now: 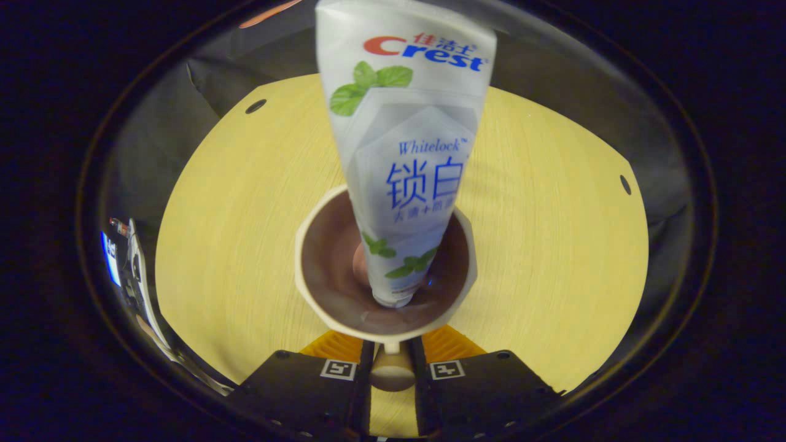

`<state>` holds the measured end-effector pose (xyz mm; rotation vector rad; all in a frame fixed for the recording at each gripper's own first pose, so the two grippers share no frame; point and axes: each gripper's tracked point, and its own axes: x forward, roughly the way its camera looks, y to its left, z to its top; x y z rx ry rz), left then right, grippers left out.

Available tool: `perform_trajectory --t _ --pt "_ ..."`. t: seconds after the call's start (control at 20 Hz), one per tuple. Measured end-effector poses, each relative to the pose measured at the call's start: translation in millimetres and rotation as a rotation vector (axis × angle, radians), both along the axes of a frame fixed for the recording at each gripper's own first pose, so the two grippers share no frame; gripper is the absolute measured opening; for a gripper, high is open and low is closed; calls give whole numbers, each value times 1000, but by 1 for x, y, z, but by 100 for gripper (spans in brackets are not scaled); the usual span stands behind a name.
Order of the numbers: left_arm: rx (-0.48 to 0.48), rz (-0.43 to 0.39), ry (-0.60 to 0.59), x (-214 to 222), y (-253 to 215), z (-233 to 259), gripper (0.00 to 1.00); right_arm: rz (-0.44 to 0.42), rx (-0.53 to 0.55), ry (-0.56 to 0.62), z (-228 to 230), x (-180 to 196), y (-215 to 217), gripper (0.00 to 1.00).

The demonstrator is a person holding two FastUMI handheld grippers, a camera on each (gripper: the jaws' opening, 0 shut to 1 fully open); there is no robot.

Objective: Put the toothbrush and toothpaste on the desktop into the cup, then pick up the cup and place it on the coaster on the desktop.

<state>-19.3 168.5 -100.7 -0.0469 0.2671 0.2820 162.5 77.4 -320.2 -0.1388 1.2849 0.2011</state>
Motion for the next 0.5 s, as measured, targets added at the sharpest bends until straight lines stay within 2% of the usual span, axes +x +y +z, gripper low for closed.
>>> perform_trajectory --t 0.1,0.15,0.2,0.25,0.35,0.5 --pt "0 -12 -7 2 -3 3 95 -1 12 -12 9 -8 -1 54" --pt "-1 -21 -12 4 -5 6 95 -5 14 -22 13 -9 -2 73" --pt "-3 -33 -16 6 -8 8 95 -11 24 -33 20 -12 -4 79" --pt "-5 -46 -20 8 -13 12 95 -19 35 -51 26 -16 -8 89" --pt "-12 -75 -26 14 -25 16 95 -48 69 -84 47 -25 -16 96" --pt "-31 -131 -46 26 -50 29 95 -85 107 -150 84 -49 -43 96"
